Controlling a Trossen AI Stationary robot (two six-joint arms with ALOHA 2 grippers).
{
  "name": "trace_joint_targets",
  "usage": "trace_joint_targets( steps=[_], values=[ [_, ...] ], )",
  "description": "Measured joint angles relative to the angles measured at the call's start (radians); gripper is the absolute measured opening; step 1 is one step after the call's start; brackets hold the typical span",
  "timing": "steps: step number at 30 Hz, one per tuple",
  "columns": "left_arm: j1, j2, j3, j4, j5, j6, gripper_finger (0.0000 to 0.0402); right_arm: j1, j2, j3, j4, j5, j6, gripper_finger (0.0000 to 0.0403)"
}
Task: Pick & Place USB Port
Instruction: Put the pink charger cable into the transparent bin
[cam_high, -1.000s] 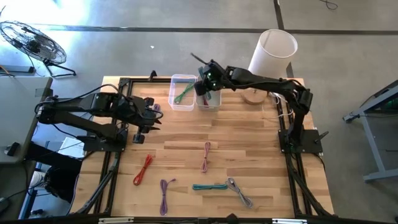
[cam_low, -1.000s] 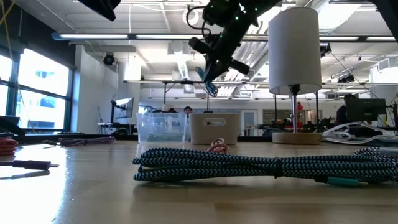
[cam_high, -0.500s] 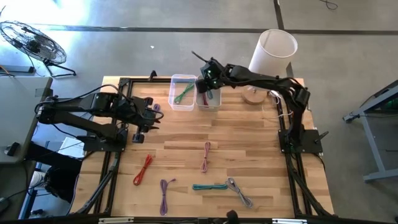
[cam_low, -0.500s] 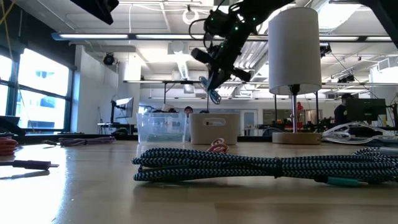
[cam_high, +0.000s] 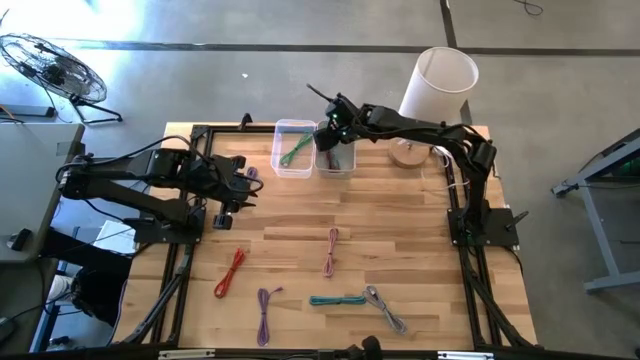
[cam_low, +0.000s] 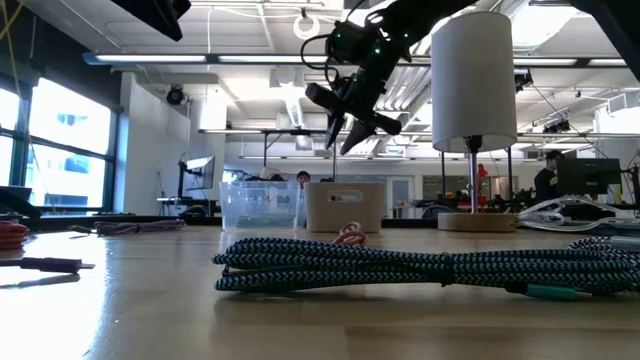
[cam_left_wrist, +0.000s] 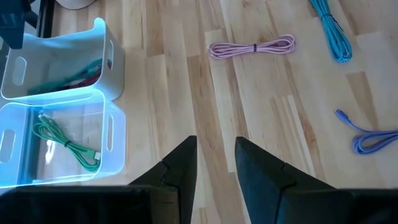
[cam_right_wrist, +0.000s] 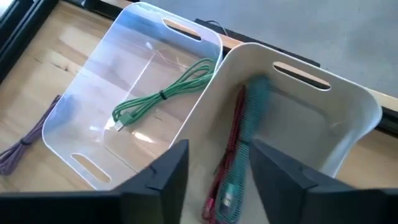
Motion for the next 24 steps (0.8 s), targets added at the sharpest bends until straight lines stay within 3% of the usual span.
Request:
trace_joint_targets(
  steps=[3, 10, 14, 18, 24],
  values=[
    [0.0, 0.0, 0.0, -0.003, 0.0, 0.0, 0.0106, -0.001, -0.001, 0.0, 0.02, -0.07, -0.067, 0.0191],
    [0.0, 0.0, 0.0, -0.086, 0.012, 0.0, 0.0106, 0.048, -0.058, 0.005, 0.071, -0.576, -0.4, 0.0207],
    [0.0, 0.0, 0.0, -0.132, 0.006, 0.0, 0.0106, 0.13, -0.124, 0.005, -0.04, -0.75, -0.555, 0.0207],
    [0.0, 0.0, 0.0, -0.135, 0.003, 0.0, 0.0106, 0.25, -0.182, 0.005, -0.158, -0.728, -0.744, 0.0208],
    [0.0, 0.0, 0.0, -0.127, 0.003, 0.0, 0.0106, 0.442, -0.197, 0.005, -0.202, -0.454, -1.003, 0.0208]
  ],
)
